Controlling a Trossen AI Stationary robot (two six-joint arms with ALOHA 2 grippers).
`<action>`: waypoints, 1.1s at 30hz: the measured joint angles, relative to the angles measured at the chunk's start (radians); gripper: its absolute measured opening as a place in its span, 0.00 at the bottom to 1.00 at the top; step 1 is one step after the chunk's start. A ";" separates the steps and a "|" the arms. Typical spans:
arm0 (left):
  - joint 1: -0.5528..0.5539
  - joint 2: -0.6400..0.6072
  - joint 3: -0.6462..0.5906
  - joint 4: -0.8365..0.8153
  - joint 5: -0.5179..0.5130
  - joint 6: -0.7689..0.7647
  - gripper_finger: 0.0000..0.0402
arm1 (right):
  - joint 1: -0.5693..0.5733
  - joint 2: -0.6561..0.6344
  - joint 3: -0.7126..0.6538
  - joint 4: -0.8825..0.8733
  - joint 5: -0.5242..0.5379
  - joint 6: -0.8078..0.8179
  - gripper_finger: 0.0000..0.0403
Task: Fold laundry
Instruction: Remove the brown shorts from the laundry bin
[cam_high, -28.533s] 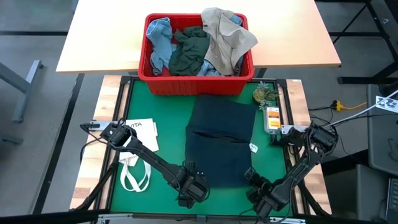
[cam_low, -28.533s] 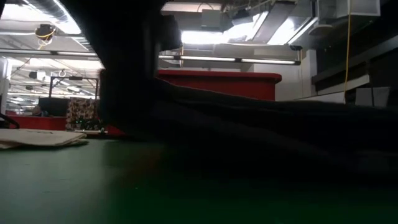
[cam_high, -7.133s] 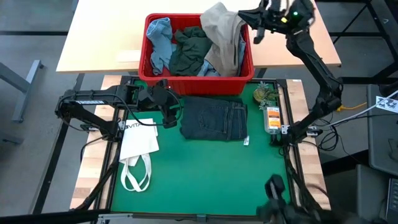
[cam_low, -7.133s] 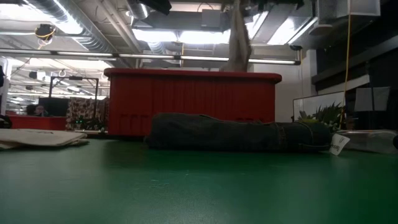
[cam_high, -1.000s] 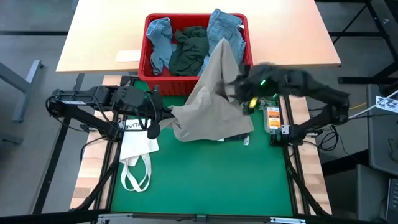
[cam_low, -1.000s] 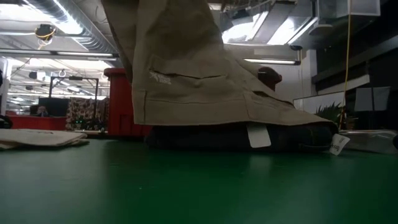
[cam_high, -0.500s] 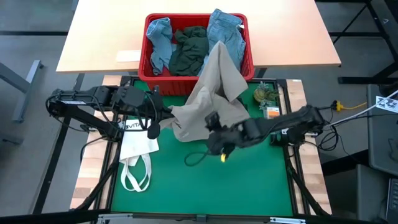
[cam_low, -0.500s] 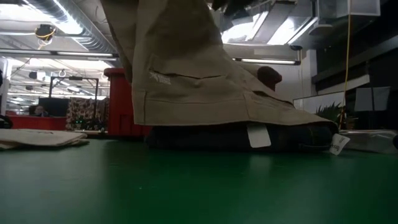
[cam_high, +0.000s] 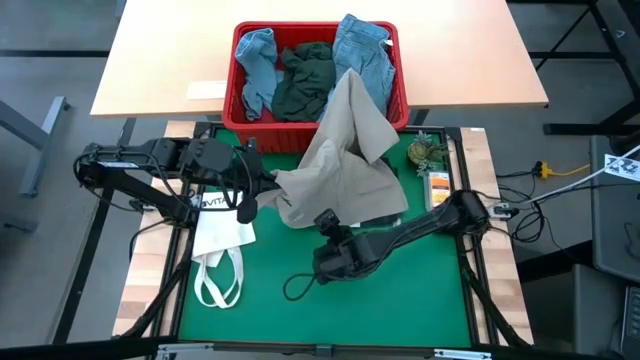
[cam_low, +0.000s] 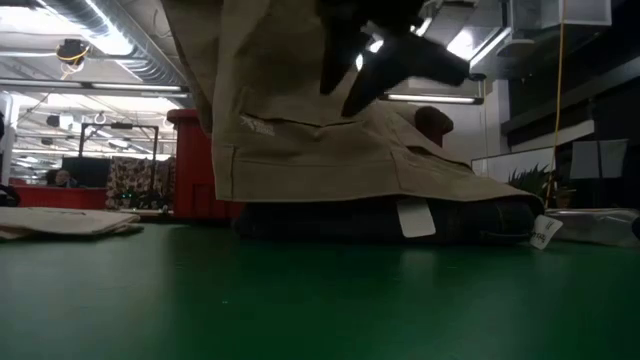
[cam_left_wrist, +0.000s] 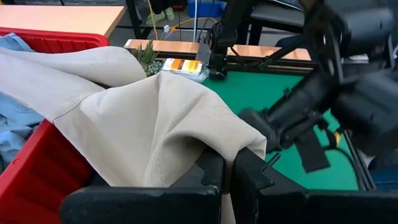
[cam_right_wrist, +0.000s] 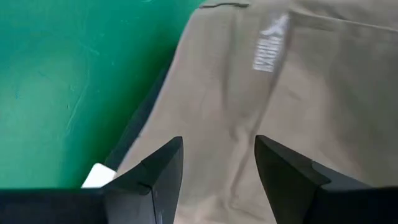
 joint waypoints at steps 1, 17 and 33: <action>0.000 0.000 0.000 0.000 0.000 0.000 0.02 | 0.004 0.014 0.000 0.002 0.007 0.012 0.49; 0.000 0.000 0.000 0.001 0.007 -0.004 0.02 | -0.005 0.120 0.000 0.309 0.049 0.072 0.49; 0.000 0.000 -0.001 0.003 0.008 -0.004 0.02 | -0.058 0.159 0.001 0.599 -0.100 0.417 0.49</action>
